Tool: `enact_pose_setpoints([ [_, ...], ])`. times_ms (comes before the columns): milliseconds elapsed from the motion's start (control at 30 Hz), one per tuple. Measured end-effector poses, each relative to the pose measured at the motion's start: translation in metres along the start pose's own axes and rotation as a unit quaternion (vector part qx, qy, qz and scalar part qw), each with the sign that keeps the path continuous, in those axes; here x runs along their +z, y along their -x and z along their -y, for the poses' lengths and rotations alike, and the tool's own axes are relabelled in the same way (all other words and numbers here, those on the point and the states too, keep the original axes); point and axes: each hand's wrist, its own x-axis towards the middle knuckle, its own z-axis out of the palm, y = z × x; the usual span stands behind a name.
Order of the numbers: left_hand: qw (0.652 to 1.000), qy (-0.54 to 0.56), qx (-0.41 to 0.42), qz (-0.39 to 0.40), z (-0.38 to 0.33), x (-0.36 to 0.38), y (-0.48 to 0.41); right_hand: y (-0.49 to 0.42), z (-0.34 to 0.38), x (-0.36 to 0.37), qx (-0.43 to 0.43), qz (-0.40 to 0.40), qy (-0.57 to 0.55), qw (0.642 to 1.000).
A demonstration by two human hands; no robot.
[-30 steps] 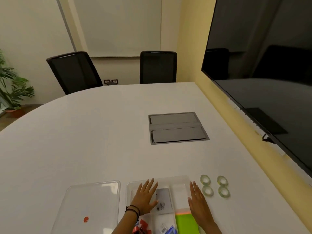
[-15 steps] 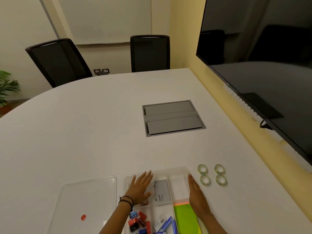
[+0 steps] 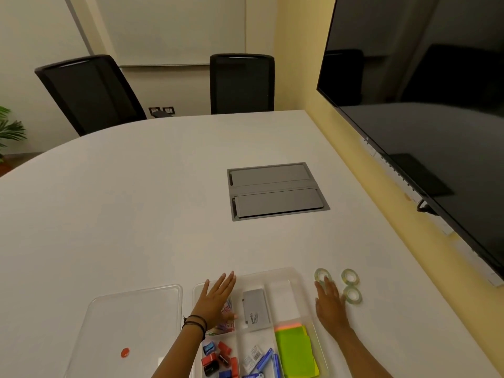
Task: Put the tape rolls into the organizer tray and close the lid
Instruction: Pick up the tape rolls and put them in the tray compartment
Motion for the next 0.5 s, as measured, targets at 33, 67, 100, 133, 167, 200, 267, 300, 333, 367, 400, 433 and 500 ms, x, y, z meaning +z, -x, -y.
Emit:
enact_pose_setpoints([
  [33,1.0,-0.01,-0.006,0.001,0.001,0.003,-0.001,0.001,-0.001,-0.002,0.009,0.001,0.022,1.0],
  [67,1.0,-0.019,-0.013,0.003,0.002,0.003,-0.002,0.005,0.0,-0.007,0.014,0.012,0.031,0.999],
  [100,1.0,-0.022,-0.015,0.003,0.002,0.003,-0.002,0.009,0.001,-0.009,0.013,0.01,0.032,0.999],
  [133,1.0,-0.024,-0.017,0.003,0.003,0.005,-0.003,0.013,0.0,-0.006,0.0,0.012,0.028,1.0],
  [167,1.0,-0.019,-0.02,0.001,0.003,0.005,-0.002,0.016,-0.003,-0.001,-0.007,0.004,0.017,1.0],
  [200,1.0,-0.007,-0.023,0.001,0.003,0.008,-0.002,0.018,-0.005,0.005,-0.012,-0.006,0.002,1.0],
  [267,0.999,0.027,-0.017,0.019,0.004,0.011,-0.003,0.022,-0.008,0.013,-0.001,0.003,-0.02,1.0],
  [300,0.999,0.036,-0.009,0.025,0.003,0.008,-0.003,0.022,-0.009,0.019,0.003,0.016,-0.015,1.0],
  [333,0.998,0.049,-0.01,0.03,0.002,0.005,-0.002,0.02,-0.012,0.026,0.005,0.017,-0.014,1.0],
  [367,0.998,0.054,-0.016,0.025,0.001,0.004,-0.003,0.02,-0.013,0.029,0.01,0.019,-0.019,1.0],
  [400,0.999,0.048,-0.014,0.023,0.0,0.004,-0.003,0.021,-0.011,0.029,0.01,0.022,-0.024,0.999],
  [433,0.999,0.046,-0.011,0.011,-0.002,0.003,-0.002,0.023,-0.01,0.028,0.006,0.013,-0.029,0.999],
  [500,0.998,0.052,-0.025,0.013,-0.002,0.004,-0.003,0.029,-0.004,0.022,-0.015,0.001,-0.028,0.999],
])
